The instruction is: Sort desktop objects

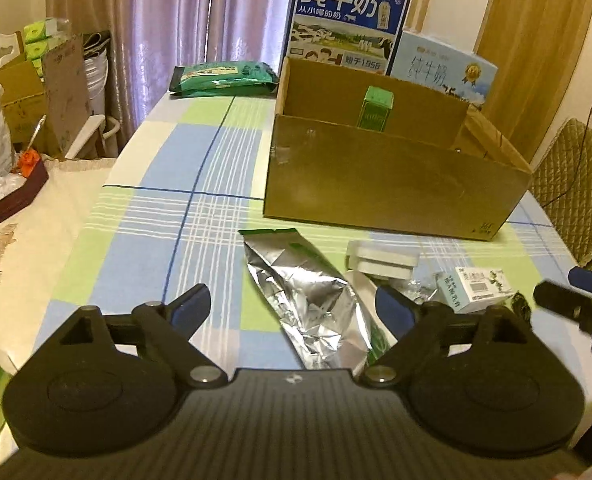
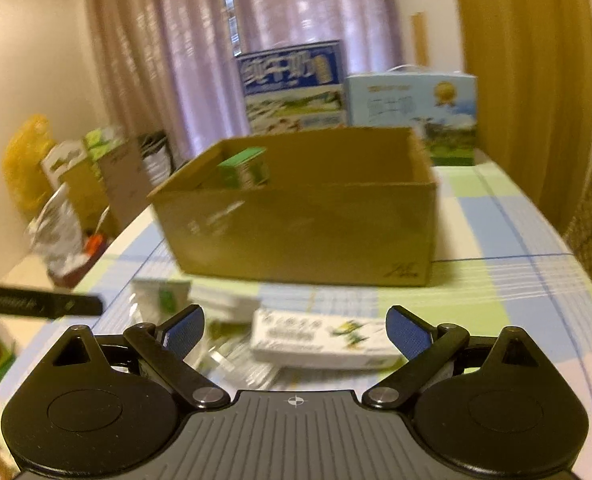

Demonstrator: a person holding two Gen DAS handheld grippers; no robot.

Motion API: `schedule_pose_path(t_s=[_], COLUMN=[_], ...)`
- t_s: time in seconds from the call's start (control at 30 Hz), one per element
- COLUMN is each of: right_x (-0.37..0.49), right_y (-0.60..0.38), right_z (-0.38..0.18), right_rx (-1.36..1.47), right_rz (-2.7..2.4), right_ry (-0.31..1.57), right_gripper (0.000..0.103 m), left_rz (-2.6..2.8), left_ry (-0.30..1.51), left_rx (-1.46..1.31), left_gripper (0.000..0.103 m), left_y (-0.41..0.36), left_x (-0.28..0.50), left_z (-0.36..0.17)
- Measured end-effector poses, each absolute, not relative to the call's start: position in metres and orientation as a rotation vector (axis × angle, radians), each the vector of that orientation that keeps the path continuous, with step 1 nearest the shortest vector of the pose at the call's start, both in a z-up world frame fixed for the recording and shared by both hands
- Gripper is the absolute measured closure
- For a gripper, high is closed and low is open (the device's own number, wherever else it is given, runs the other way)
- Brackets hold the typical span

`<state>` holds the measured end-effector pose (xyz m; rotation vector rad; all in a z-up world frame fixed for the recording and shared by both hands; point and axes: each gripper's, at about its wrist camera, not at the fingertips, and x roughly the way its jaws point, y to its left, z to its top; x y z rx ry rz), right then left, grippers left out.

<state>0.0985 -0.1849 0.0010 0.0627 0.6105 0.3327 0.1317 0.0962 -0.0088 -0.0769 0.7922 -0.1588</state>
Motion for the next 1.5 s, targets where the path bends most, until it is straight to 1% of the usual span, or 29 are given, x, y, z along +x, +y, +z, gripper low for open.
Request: schedule_pose_path(t_s=[0.17, 0.43, 0.53, 0.6, 0.73, 0.9, 0.93, 1.0, 1.13, 1.23, 1.3, 1.33, 1.5], right_x=[0.099, 0.101, 0.103, 0.105, 0.105, 0.107, 0.108, 0.11, 0.114, 0.118, 0.12, 0.121, 0.12], right_y=[-0.166, -0.145, -0.14, -0.137, -0.128, -0.121, -0.12, -0.118, -0.111, -0.109, -0.111, -0.112, -0.118], right_z=[-0.015, -0.037, -0.04, -0.043, -0.049, -0.056, -0.057, -0.059, -0.063, -0.068, -0.069, -0.068, -0.065], right_rx=[0.0, 0.007, 0.007, 0.004, -0.005, -0.015, -0.007, -0.003, 0.014, 0.037, 0.06, 0.066, 0.069], right_rz=[0.395, 0.479, 0.496, 0.505, 0.529, 0.54, 0.538, 0.536, 0.543, 0.533, 0.524, 0.521, 0.508], right_ry=[0.67, 0.761, 0.779, 0.796, 0.824, 0.846, 0.851, 0.86, 0.877, 0.905, 0.918, 0.921, 0.927], right_gripper=[0.008, 0.008, 0.011, 0.019, 0.027, 0.046, 0.048, 0.055, 0.064, 0.078, 0.094, 0.097, 0.098], left_rz=[-0.143, -0.15, -0.154, -0.157, -0.168, -0.182, -0.185, -0.19, -0.194, -0.201, -0.206, -0.209, -0.236], left_ry=[0.816, 0.872, 0.887, 0.896, 0.898, 0.906, 0.91, 0.916, 0.926, 0.932, 0.936, 0.939, 0.961], left_rx=[-0.08, -0.072, -0.082, -0.084, -0.081, -0.062, -0.061, -0.06, -0.054, -0.061, -0.072, -0.079, -0.111], left_gripper=[0.014, 0.014, 0.014, 0.014, 0.014, 0.014, 0.014, 0.014, 0.014, 0.014, 0.014, 0.014, 0.014], left_y=[0.096, 0.098, 0.1, 0.101, 0.1, 0.095, 0.094, 0.094, 0.093, 0.092, 0.091, 0.091, 0.084], left_x=[0.136, 0.141, 0.143, 0.144, 0.146, 0.148, 0.148, 0.149, 0.149, 0.15, 0.15, 0.151, 0.156], left_z=[-0.013, -0.027, -0.032, -0.034, -0.034, -0.036, -0.037, -0.038, -0.041, -0.042, -0.044, -0.045, -0.051])
